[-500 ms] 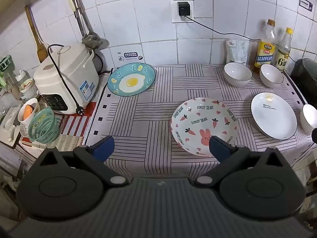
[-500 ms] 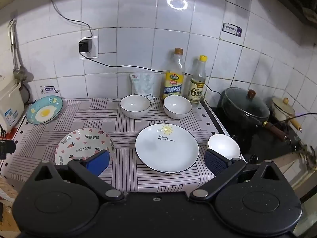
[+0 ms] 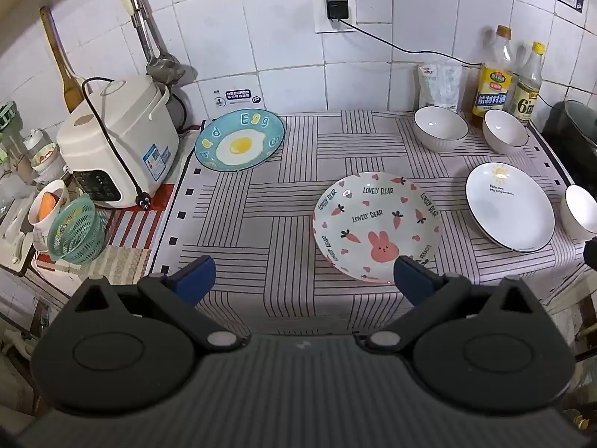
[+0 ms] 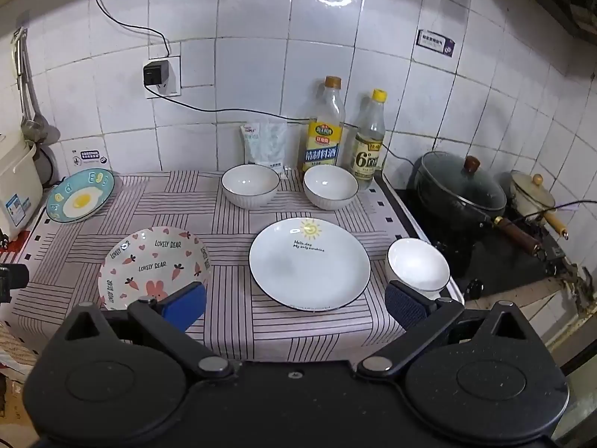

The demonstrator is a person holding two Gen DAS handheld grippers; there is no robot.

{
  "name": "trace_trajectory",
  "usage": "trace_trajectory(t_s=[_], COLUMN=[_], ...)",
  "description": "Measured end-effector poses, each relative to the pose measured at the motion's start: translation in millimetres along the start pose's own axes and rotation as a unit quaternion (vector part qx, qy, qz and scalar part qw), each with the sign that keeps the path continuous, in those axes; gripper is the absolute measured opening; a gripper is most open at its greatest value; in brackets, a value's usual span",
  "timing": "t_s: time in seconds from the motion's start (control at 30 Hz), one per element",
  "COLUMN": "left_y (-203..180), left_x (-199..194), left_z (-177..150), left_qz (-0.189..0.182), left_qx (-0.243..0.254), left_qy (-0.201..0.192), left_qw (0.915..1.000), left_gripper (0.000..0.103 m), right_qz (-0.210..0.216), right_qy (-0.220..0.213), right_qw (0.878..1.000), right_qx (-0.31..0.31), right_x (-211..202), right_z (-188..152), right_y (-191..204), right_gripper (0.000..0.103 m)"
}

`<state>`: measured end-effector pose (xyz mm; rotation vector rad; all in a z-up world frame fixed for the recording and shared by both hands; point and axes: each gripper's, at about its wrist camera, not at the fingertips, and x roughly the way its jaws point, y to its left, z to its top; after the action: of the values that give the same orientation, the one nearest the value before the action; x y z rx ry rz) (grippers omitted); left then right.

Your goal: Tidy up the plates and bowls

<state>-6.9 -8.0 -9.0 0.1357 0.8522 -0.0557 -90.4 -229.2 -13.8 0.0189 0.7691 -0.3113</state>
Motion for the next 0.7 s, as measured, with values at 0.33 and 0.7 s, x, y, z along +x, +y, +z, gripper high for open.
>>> trace_trajectory(t_s=[0.33, 0.7], left_y=[-2, -14], left_x=[4, -2], left_z=[-9, -18], left_qz=[0.013, 0.011], left_qx=[-0.030, -0.017], left_qy=[-0.002, -0.012], left_qw=[0.9994, 0.9997], left_gripper=[0.103, 0.103], right_qz=[0.004, 0.008], right_qy=[-0.008, -0.011], right_qw=[1.000, 1.000], right_qx=[0.013, -0.007], right_x=[0, 3], right_z=[-15, -24], right_y=[-3, -2], right_gripper=[0.103, 0.103])
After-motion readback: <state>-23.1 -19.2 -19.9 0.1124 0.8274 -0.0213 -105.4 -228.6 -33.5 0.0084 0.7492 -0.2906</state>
